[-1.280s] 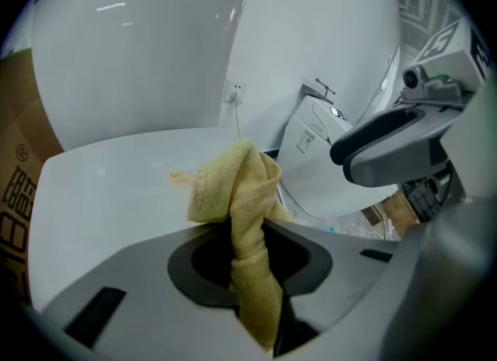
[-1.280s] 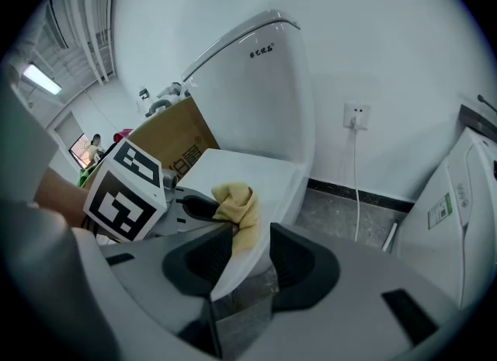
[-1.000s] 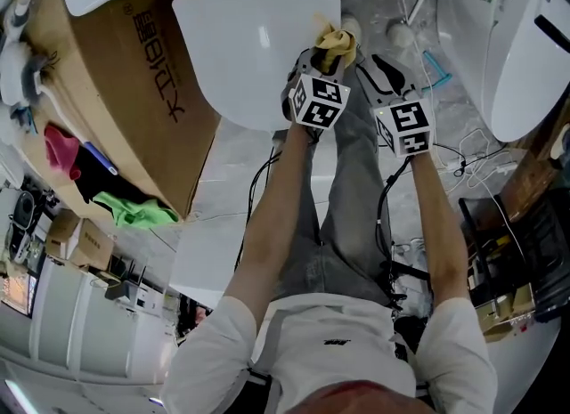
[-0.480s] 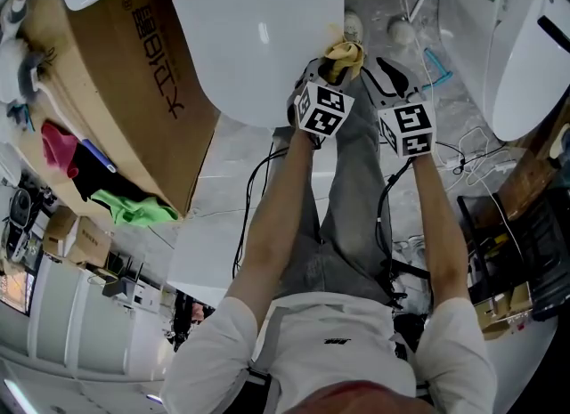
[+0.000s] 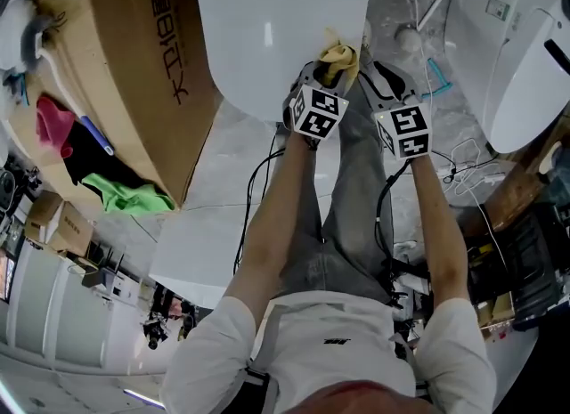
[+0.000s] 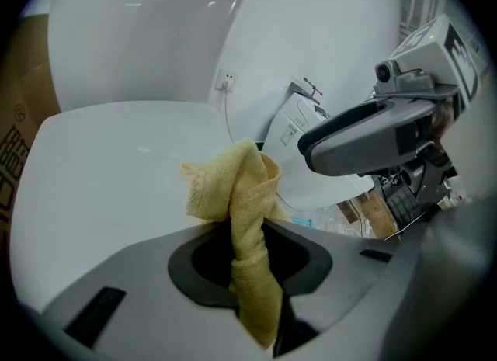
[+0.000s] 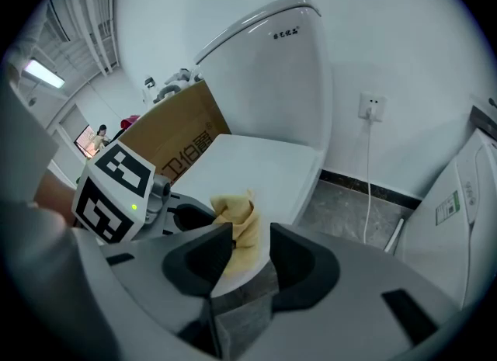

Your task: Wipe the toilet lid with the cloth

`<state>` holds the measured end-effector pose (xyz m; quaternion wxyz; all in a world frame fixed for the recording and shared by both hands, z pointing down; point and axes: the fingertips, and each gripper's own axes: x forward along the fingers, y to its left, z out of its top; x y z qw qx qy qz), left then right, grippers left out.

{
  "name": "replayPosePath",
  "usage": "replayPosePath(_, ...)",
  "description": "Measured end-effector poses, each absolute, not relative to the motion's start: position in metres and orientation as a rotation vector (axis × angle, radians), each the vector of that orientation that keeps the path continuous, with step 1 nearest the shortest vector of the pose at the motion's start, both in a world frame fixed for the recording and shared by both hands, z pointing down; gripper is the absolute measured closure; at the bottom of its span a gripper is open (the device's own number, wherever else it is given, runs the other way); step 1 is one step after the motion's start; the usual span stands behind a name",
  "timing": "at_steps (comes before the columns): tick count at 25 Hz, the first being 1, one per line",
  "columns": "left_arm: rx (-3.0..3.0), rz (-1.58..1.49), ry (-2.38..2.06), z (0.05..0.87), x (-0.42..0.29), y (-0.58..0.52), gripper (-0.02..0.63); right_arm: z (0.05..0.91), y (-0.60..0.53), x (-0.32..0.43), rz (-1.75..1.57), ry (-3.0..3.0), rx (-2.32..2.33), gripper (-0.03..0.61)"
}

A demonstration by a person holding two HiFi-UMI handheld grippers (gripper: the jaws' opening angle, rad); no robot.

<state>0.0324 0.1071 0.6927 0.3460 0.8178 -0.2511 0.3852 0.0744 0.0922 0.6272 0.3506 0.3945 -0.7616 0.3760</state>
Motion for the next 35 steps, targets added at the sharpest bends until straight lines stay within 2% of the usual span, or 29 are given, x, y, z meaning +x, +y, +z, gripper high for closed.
replayPosePath(35,1.832,0.885,-1.171,0.697,-0.215,0.111,0.509,0.604,0.073,-0.113,0.671,-2.149,0.541,0.411)
